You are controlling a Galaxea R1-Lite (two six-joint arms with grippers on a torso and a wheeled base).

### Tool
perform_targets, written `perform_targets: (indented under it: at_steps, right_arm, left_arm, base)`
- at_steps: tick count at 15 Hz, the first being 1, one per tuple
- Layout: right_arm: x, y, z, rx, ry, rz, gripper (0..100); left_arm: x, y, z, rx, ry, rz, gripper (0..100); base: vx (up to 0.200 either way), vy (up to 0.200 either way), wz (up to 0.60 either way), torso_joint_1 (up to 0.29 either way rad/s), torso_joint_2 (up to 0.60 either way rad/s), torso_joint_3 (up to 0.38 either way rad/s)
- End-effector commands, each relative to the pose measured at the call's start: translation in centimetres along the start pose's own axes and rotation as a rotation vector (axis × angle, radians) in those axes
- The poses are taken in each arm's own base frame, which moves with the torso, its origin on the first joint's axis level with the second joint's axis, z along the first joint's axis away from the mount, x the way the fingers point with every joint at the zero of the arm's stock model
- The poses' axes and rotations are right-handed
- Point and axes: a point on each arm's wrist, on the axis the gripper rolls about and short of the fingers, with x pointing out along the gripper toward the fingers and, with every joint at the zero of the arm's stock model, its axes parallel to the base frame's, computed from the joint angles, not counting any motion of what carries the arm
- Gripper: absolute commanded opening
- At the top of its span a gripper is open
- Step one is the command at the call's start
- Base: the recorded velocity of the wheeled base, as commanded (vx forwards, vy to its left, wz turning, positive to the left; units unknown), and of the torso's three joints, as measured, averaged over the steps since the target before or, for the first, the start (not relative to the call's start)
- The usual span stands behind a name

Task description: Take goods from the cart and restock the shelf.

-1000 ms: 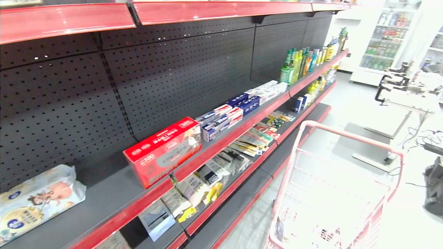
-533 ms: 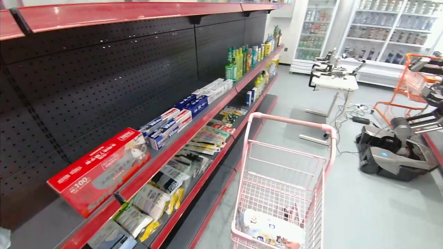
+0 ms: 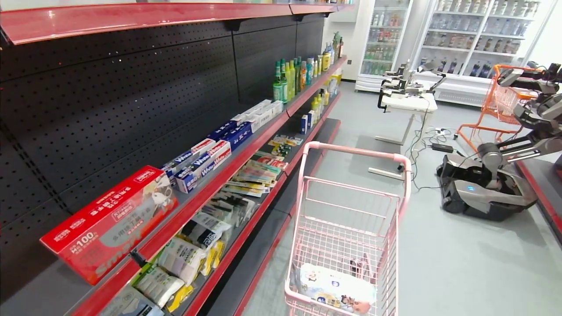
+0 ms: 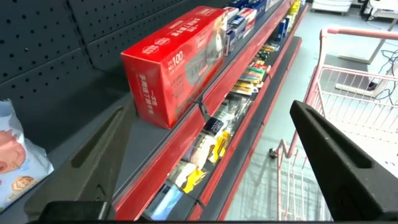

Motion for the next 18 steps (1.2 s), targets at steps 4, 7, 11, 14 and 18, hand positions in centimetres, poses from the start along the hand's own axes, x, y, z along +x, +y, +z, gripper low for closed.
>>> perform_targets:
  at_steps: [4, 7, 11, 14, 18]
  right_arm:
    - [0.0, 0.0, 0.0, -0.001, 0.001, 0.001, 100]
    - [0.0, 0.0, 0.0, 0.001, 0.001, 0.001, 100]
    - [0.0, 0.0, 0.0, 0.001, 0.001, 0.001, 100]
    - [0.1, 0.0, 0.0, -0.006, 0.009, 0.011, 100]
    - [0.2, 0.0, 4.9, 0.041, -0.011, 0.021, 100]
  left_arm:
    - [0.0, 0.0, 0.0, 0.000, 0.001, 0.000, 100]
    - [0.0, 0.0, 0.0, 0.000, 0.001, 0.000, 100]
    - [0.0, 0.0, 0.0, 0.000, 0.001, 0.000, 100]
    - [0.0, 0.0, 0.0, 0.000, 0.001, 0.000, 100]
    - [0.0, 0.0, 0.0, 0.000, 0.001, 0.000, 100]
  base:
    - [0.000, 0.000, -0.15, 0.001, 0.00, 0.001]
    - [0.000, 0.000, -0.60, -0.002, 0.00, 0.002]
    - [0.000, 0.000, -0.15, 0.002, 0.00, 0.002]
    - [0.000, 0.000, 0.00, 0.000, 0.00, 0.000]
    - [0.000, 0.000, 0.00, 0.000, 0.00, 0.000]
